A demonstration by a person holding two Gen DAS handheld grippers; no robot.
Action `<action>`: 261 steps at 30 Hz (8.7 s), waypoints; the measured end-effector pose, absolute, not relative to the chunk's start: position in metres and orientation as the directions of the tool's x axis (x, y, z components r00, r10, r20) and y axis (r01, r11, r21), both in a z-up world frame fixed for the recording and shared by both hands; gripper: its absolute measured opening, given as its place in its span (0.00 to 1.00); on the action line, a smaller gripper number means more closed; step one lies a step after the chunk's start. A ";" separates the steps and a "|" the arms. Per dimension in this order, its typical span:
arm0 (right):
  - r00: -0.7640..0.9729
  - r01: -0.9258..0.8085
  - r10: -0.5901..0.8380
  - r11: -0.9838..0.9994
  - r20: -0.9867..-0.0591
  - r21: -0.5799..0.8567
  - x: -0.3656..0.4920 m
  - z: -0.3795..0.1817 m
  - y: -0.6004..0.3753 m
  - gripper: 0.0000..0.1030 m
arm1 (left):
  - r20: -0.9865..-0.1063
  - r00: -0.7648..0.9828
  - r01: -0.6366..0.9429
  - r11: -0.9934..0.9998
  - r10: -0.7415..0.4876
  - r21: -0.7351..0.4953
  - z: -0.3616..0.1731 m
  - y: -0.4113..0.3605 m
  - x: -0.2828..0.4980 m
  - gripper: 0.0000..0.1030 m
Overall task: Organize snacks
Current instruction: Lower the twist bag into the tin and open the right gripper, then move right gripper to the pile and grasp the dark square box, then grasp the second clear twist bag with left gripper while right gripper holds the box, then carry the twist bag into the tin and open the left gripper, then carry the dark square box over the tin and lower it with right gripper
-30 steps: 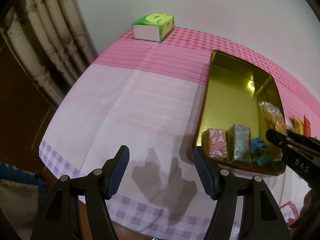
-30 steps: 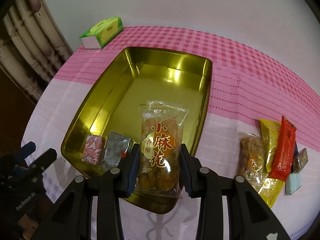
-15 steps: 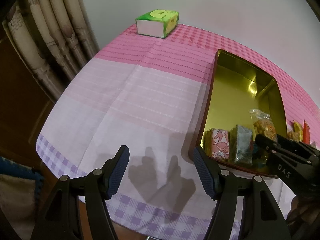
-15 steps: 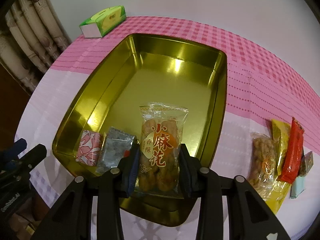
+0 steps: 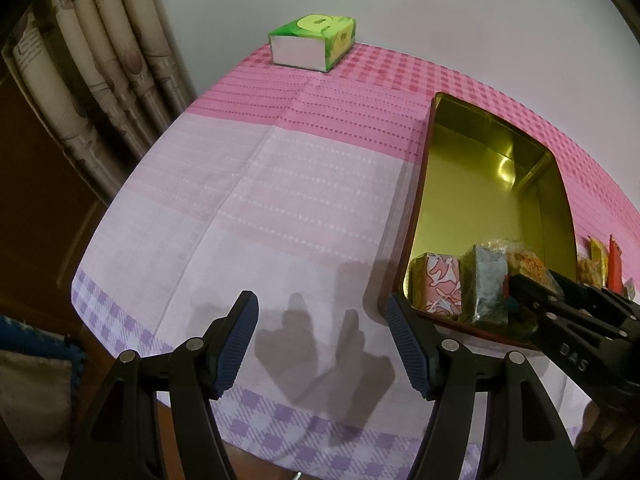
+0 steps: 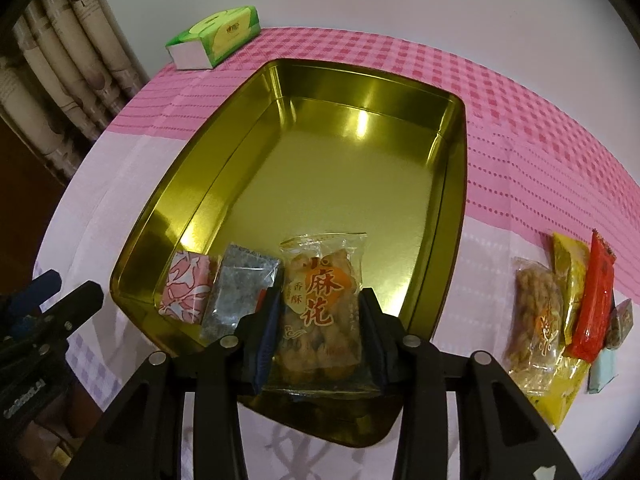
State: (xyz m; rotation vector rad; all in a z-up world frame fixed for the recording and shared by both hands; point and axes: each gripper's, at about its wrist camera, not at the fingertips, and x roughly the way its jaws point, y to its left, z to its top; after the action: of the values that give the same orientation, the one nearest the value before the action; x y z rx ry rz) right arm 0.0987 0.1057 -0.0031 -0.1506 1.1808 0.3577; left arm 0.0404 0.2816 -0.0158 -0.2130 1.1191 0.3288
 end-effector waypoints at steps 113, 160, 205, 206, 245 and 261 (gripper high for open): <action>0.504 -0.136 0.205 0.978 -0.839 0.158 0.115 -0.008 -0.196 0.32 | -0.958 0.254 0.055 0.991 -0.136 -0.126 -0.059 -0.013 0.191 0.41; 0.519 -0.101 0.085 0.994 -0.851 0.038 0.115 -0.010 -0.179 0.30 | -0.894 0.424 0.134 0.986 -0.145 -0.096 0.037 0.064 0.123 0.39; 0.500 -0.071 0.025 0.997 -0.866 -0.012 0.119 -0.012 -0.172 0.29 | -0.941 0.321 -0.074 0.993 0.111 0.092 -0.041 0.201 0.153 0.39; 0.499 -0.069 0.024 0.998 -0.866 -0.013 0.119 -0.011 -0.172 0.29 | -0.940 0.321 -0.075 0.993 0.113 0.094 -0.041 0.201 0.153 0.40; 0.552 -0.162 0.119 0.986 -0.825 0.034 0.093 0.050 -0.078 0.28 | -0.875 0.463 -0.227 0.973 0.140 0.035 0.006 0.242 0.075 0.65; 0.511 -0.333 0.217 0.942 -0.832 0.041 0.075 0.049 0.041 0.28 | -0.883 0.441 -0.283 0.958 0.163 0.036 0.000 0.275 0.037 0.65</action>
State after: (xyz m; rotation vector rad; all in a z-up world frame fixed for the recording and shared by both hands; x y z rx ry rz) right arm 0.0747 0.0408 0.0493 -0.1297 0.9811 0.3320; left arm 0.0366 0.2746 -0.0001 -0.1231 1.0803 0.2777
